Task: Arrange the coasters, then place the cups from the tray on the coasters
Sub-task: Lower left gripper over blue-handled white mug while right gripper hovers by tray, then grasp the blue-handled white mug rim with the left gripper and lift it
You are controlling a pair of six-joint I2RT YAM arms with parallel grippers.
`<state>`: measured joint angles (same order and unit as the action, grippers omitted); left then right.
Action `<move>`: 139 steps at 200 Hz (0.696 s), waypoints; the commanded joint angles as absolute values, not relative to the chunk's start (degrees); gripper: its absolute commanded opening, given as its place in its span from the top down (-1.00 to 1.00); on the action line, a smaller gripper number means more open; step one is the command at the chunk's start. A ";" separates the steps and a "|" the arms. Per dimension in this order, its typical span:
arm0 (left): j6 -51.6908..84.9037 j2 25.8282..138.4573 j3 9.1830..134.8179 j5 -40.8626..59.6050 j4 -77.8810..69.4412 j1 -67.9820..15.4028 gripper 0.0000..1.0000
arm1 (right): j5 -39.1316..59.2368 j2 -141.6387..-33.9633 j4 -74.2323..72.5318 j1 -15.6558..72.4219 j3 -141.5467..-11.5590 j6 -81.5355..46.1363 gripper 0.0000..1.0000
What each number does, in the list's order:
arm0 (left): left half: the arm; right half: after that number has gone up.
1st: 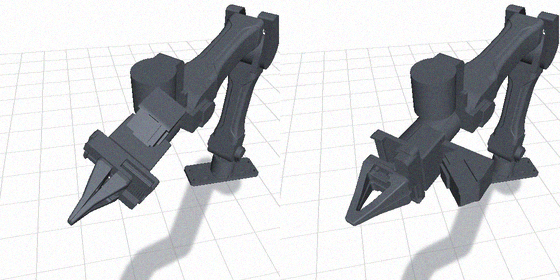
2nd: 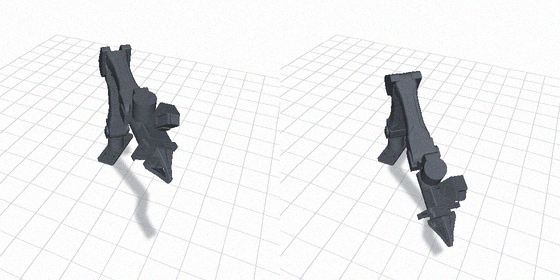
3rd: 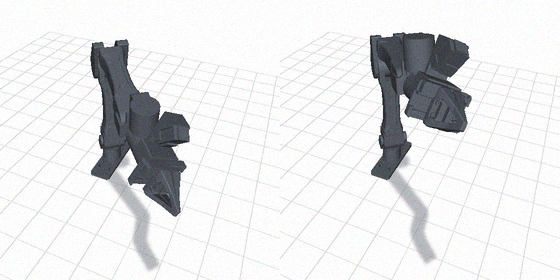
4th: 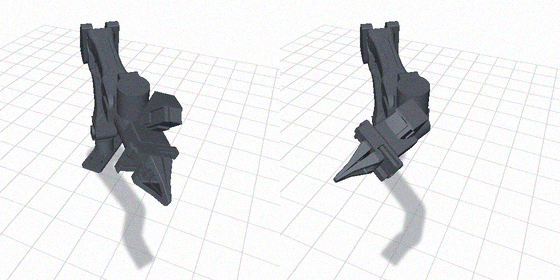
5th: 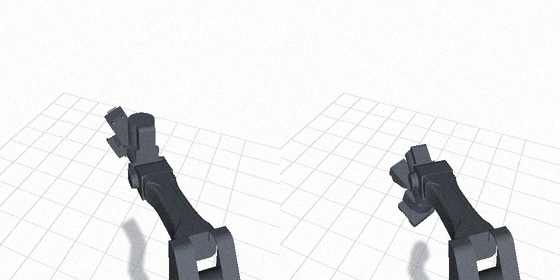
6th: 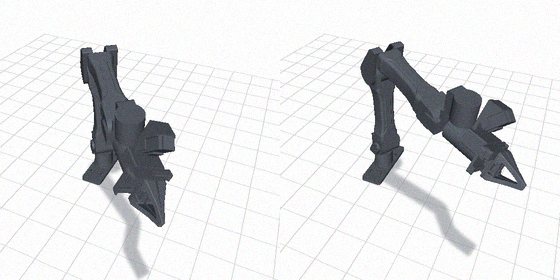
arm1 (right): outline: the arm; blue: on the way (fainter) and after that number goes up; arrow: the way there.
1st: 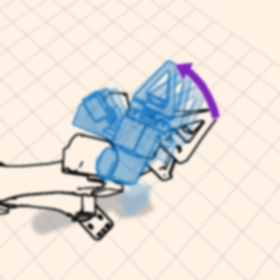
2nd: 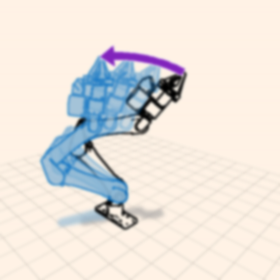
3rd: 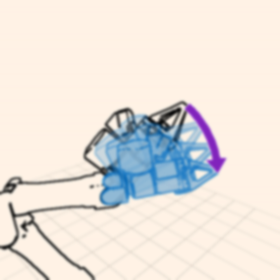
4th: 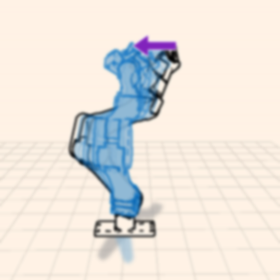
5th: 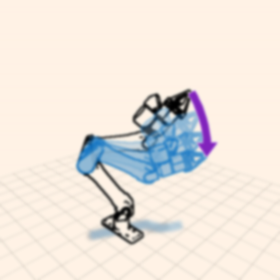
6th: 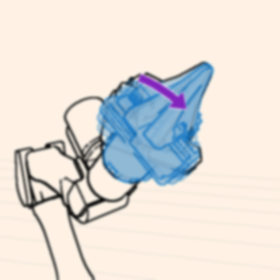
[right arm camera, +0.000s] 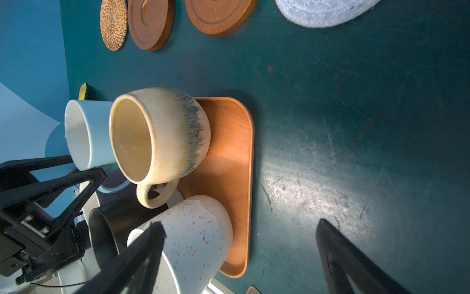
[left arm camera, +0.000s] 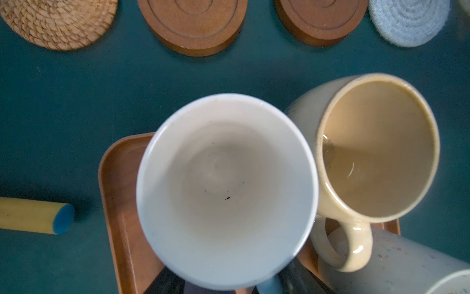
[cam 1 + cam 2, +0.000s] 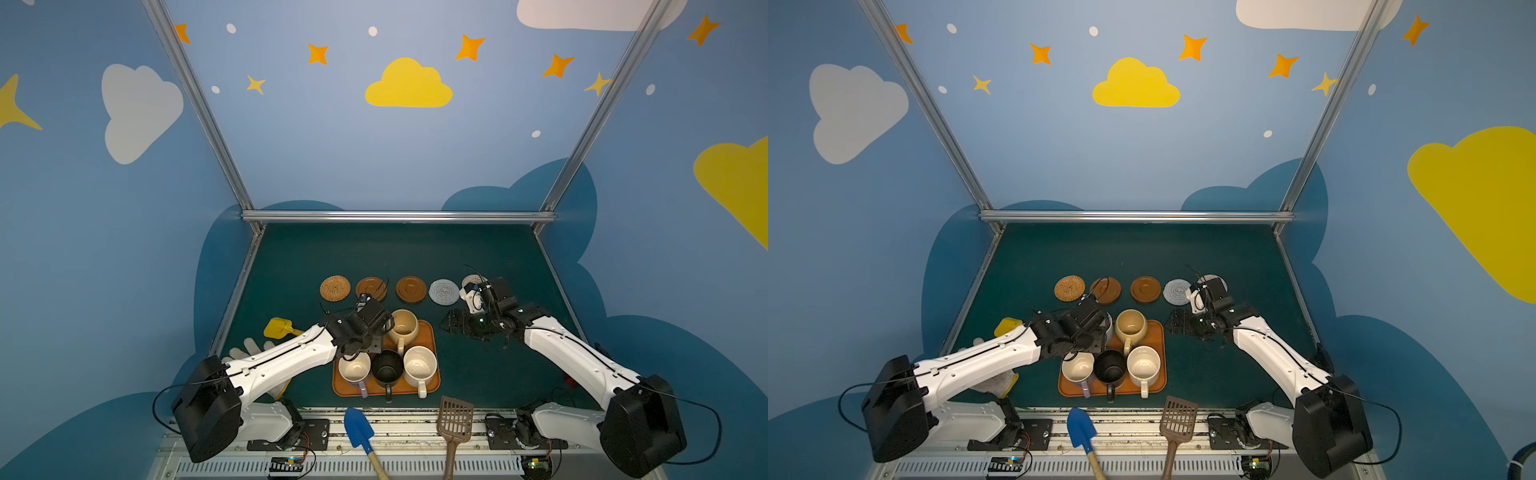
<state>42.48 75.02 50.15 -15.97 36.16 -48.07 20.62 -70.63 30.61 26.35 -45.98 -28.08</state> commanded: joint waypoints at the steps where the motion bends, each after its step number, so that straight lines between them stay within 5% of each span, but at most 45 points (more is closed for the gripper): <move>1: 43.34 74.62 48.47 -15.93 36.13 -48.08 -0.18 | 20.92 -71.39 29.58 26.58 -46.32 -27.81 -0.86; 67: 43.06 76.18 47.99 -16.16 33.59 -48.03 -0.16 | 21.21 -72.43 29.50 26.61 -47.02 -27.50 -0.85; 139: 42.45 76.48 49.90 -14.76 35.24 -47.99 0.15 | 20.38 -70.97 30.42 26.63 -46.89 -27.27 -0.85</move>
<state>42.63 77.60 49.10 -15.03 34.00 -48.05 20.62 -72.01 29.85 26.35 -46.06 -28.03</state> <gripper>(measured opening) 0.447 0.928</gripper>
